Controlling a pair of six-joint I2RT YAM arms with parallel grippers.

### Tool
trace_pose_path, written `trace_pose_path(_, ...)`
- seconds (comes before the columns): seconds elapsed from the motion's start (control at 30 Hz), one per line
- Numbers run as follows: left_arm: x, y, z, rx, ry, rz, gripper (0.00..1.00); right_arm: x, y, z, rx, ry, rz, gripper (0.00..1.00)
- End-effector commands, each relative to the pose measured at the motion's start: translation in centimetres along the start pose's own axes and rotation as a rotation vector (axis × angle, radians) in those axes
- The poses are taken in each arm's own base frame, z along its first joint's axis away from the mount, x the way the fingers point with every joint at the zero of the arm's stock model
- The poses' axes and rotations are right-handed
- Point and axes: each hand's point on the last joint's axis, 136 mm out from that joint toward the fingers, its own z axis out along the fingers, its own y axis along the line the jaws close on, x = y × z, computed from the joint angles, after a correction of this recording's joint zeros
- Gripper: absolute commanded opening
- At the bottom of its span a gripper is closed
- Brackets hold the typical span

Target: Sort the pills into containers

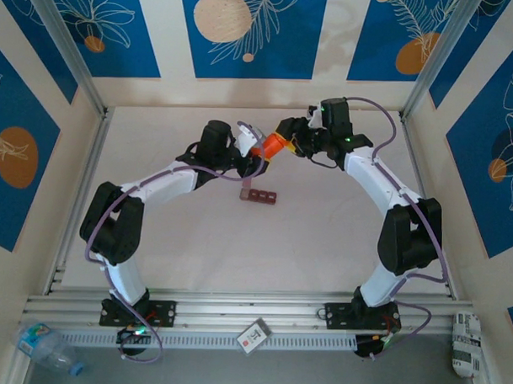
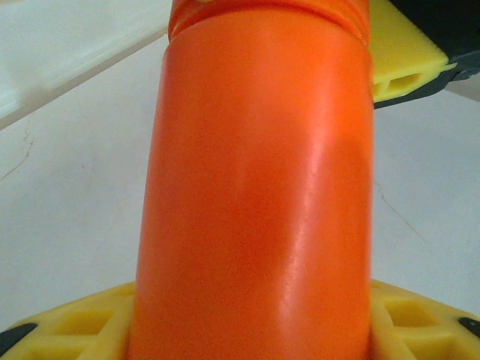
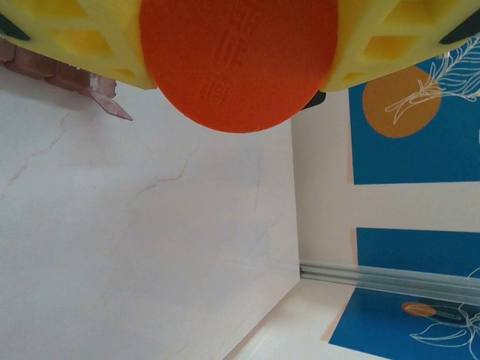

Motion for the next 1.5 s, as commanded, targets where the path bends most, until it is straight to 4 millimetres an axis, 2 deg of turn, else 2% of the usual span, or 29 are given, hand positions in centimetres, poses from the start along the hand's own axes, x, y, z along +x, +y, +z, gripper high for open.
trace_pose_path(0.0, -4.5, -1.7, -1.8, 0.098, -0.127, 0.012, 0.00, -0.6, 2.5, -1.2, -0.101, -0.013, -0.162, 0.47)
trace_pose_path(0.13, -6.5, -3.0, -3.3, 0.261, -0.228, -0.081, 0.00, -0.6, 4.5, -2.9, -0.228, -0.043, -0.434, 0.50)
trace_pose_path(0.23, -7.3, -3.5, -3.8, 0.322, -0.261, -0.120, 0.00, -0.3, 4.9, -3.8, -0.273, -0.048, -0.527, 0.51)
trace_pose_path(0.33, -7.3, -3.2, -3.8, 0.302, -0.268, -0.121, 0.00, -0.3, 5.0, -4.0, -0.284, -0.040, -0.514, 0.59)
trace_pose_path(0.43, -6.7, -2.5, -3.5, 0.250, -0.241, -0.111, 0.00, -0.7, 5.2, -4.4, -0.275, -0.053, -0.469, 0.79)
trace_pose_path(0.57, -5.7, -1.5, -3.2, 0.172, -0.205, -0.082, 0.00, -2.1, 4.5, -5.6, -0.225, -0.108, -0.340, 0.84)
trace_pose_path(0.7, -4.8, -0.5, -3.1, 0.096, -0.174, -0.039, 0.00, -2.9, 2.8, -6.3, -0.150, -0.159, -0.172, 0.86)
trace_pose_path(0.9, -3.9, -0.2, -2.7, 0.043, -0.129, 0.008, 0.00, -2.6, 1.8, -5.7, -0.107, -0.168, -0.063, 0.87)
trace_pose_path(1.47, -3.5, -1.4, -1.5, 0.046, -0.089, 0.060, 0.00, -0.5, 1.7, -2.1, -0.067, -0.079, -0.048, 0.85)
